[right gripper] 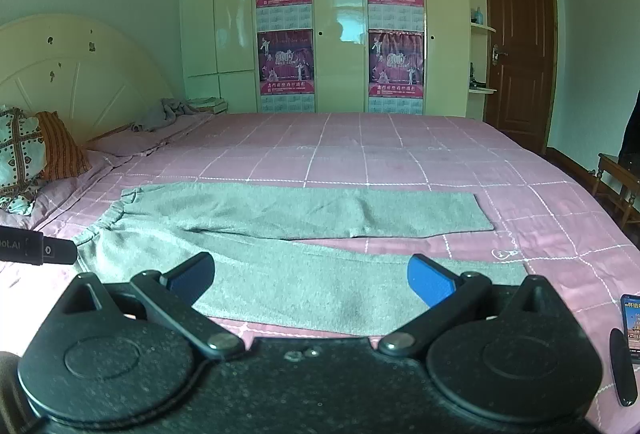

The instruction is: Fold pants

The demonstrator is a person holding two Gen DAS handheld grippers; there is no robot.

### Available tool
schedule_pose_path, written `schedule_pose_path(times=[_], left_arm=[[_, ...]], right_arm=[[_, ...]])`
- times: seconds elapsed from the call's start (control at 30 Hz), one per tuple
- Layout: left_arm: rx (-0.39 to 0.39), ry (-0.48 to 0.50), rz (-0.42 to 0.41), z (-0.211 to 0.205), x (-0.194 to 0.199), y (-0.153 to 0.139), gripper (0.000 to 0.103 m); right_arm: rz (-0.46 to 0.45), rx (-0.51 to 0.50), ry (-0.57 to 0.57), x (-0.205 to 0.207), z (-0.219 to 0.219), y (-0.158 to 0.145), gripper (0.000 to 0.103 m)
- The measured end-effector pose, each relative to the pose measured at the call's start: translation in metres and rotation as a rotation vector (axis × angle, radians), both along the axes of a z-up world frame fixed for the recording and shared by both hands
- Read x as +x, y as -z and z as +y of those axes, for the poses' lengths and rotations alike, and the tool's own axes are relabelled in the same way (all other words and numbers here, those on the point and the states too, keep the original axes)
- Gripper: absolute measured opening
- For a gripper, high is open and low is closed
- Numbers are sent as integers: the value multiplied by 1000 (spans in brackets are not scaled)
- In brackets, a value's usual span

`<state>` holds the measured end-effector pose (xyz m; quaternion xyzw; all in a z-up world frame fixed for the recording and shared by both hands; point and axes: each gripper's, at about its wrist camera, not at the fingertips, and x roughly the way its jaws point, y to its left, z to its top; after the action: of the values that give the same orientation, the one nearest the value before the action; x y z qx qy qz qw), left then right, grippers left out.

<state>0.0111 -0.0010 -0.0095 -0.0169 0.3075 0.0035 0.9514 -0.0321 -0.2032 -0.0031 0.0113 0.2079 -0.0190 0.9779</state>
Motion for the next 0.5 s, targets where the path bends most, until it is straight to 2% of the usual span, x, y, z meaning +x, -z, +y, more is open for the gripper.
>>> schedule_pose_path(times=[0.2,0.5], left_arm=[[-1,-5,-11,2,1,1,103],[8,-10,19,4,6,5,103]], right_arm=[[-5,8,1,2,0,-1,103],[3,-9,-5,3,2,2,103]])
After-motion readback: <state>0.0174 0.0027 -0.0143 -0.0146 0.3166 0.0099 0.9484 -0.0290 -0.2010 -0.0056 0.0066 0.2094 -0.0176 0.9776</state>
